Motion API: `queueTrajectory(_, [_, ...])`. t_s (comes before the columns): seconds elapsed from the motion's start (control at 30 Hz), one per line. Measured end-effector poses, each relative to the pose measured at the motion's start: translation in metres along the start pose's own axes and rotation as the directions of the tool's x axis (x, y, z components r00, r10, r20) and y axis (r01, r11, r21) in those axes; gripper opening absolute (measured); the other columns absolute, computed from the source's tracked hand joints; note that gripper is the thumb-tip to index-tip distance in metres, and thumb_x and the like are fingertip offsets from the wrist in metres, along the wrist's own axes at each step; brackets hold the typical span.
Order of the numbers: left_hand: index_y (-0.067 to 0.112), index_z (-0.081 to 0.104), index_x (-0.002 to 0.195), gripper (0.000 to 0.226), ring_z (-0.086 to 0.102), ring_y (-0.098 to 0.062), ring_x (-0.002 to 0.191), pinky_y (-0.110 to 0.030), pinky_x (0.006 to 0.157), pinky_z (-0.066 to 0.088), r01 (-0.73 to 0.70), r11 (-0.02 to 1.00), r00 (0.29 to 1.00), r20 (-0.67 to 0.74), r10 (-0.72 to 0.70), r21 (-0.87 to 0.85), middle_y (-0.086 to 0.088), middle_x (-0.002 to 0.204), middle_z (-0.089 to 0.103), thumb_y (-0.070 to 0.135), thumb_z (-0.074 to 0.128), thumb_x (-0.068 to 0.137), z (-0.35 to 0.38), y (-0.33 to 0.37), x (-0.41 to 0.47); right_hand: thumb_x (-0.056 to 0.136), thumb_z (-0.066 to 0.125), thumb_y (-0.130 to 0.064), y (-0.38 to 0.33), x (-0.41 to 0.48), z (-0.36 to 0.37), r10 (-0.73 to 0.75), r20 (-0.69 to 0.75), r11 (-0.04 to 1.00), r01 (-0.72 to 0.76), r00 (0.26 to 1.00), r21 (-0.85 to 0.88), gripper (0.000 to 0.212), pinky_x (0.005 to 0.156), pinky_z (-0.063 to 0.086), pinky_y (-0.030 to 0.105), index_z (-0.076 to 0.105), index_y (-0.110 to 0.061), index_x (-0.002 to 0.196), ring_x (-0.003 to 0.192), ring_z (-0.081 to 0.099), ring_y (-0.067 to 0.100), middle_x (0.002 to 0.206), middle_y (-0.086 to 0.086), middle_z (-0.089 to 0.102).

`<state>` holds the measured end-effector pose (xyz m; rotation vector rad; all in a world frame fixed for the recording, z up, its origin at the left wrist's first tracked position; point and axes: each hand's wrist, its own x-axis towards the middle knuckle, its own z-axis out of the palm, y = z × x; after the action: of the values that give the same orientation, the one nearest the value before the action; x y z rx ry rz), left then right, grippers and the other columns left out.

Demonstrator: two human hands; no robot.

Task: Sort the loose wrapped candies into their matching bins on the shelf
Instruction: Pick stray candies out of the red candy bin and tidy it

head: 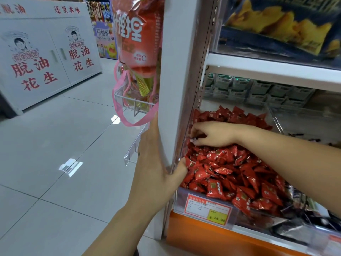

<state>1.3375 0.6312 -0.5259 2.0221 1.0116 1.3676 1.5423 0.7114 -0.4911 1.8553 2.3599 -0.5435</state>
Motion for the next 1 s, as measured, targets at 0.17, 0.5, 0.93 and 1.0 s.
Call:
queueTrajectory(0.17, [0.045, 0.007, 0.146, 0.093, 0.031, -0.003, 0.132, -0.048, 0.097, 0.046, 0.019, 1.000, 1.000, -0.008, -0.020, -0.005, 0.028, 0.136, 0.030, 0.027, 0.064, 0.075, 0.001, -0.004, -0.001, 0.098, 0.045, -0.026, -0.003, -0.001, 0.007, 0.006, 0.184, 0.998, 0.007, 0.983, -0.066, 0.024, 0.073, 0.041, 0.026, 0.046, -0.017, 0.120, 0.085, 0.053, 0.012, 0.094, -0.011, 0.056])
queueTrajectory(0.5, [0.048, 0.002, 0.145, 0.095, 0.030, -0.001, 0.131, -0.032, 0.106, 0.036, -0.011, 0.999, 1.000, 0.005, 0.011, 0.036, 0.032, 0.136, 0.027, 0.030, 0.063, 0.075, -0.001, -0.002, -0.001, 0.094, 0.051, -0.018, 0.003, -0.006, -0.010, 0.043, 0.128, 0.999, -0.045, 0.991, 0.011, 0.029, 0.068, 0.046, 0.028, 0.058, -0.014, 0.122, 0.066, 0.054, 0.012, 0.077, -0.006, 0.062])
queueTrajectory(0.93, [0.044, 0.005, 0.146, 0.092, 0.033, -0.002, 0.128, -0.042, 0.102, 0.043, -0.007, 0.999, 1.000, -0.002, 0.007, 0.049, 0.028, 0.134, 0.030, 0.030, 0.063, 0.076, 0.000, -0.003, -0.001, 0.097, 0.033, -0.011, -0.003, 0.018, 0.000, 0.162, 0.158, 0.978, -0.180, 0.974, 0.102, 0.034, 0.053, 0.041, 0.017, 0.063, 0.005, 0.101, 0.063, 0.050, 0.018, 0.080, 0.007, 0.062])
queueTrajectory(1.0, [0.049, 0.004, 0.144, 0.095, 0.032, 0.000, 0.128, -0.031, 0.103, 0.039, -0.030, 0.998, 1.000, 0.000, 0.030, 0.058, 0.035, 0.132, 0.029, 0.025, 0.065, 0.074, -0.001, -0.002, 0.000, 0.098, 0.032, -0.012, -0.002, 0.022, 0.005, 0.179, 0.199, 0.981, -0.189, 0.963, 0.031, 0.035, 0.072, 0.048, 0.030, 0.060, 0.007, 0.093, 0.074, 0.052, 0.029, 0.087, 0.014, 0.060])
